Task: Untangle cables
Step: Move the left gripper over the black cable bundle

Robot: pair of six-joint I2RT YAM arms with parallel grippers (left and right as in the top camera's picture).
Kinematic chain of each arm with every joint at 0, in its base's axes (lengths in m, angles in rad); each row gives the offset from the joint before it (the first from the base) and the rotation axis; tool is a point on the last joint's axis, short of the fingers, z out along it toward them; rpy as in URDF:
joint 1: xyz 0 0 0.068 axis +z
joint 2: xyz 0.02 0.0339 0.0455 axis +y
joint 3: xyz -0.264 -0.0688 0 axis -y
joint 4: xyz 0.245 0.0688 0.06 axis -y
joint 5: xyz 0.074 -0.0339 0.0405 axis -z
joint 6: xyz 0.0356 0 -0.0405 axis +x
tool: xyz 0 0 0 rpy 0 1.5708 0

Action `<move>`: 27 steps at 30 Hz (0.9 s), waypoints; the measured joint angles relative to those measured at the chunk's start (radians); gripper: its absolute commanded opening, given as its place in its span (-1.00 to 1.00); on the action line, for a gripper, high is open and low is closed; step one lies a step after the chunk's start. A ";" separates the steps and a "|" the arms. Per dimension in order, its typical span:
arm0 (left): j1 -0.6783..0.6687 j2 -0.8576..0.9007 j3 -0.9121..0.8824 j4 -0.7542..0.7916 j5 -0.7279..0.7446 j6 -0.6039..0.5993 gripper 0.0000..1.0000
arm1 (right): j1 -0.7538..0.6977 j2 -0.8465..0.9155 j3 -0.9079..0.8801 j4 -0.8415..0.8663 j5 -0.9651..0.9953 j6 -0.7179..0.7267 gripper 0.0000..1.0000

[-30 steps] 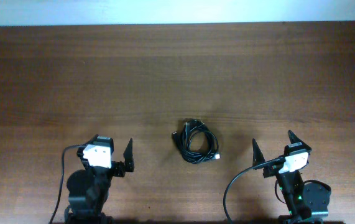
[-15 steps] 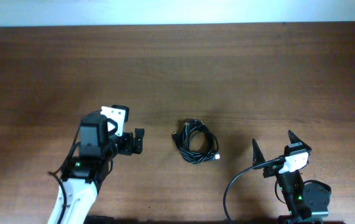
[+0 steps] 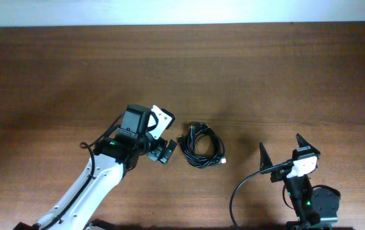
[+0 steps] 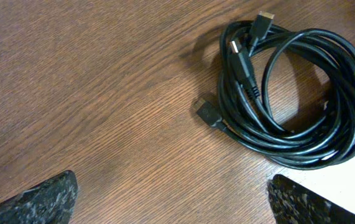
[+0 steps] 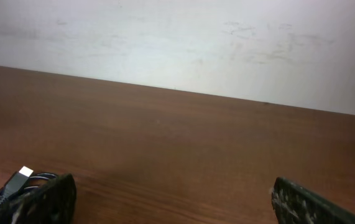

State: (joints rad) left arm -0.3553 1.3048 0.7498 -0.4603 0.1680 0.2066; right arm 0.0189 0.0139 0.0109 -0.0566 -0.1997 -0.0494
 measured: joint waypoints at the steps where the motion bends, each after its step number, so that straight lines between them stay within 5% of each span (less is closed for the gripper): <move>1: -0.003 0.000 0.000 0.000 0.000 0.008 0.97 | 0.000 0.000 0.000 0.000 0.000 0.000 0.98; 27: -0.003 0.209 0.146 -0.116 0.208 0.128 0.97 | 0.000 0.000 0.000 0.000 0.000 0.000 0.98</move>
State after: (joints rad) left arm -0.3580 1.5139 0.8959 -0.5766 0.3759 0.3344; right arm 0.0189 0.0139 0.0109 -0.0566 -0.1997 -0.0490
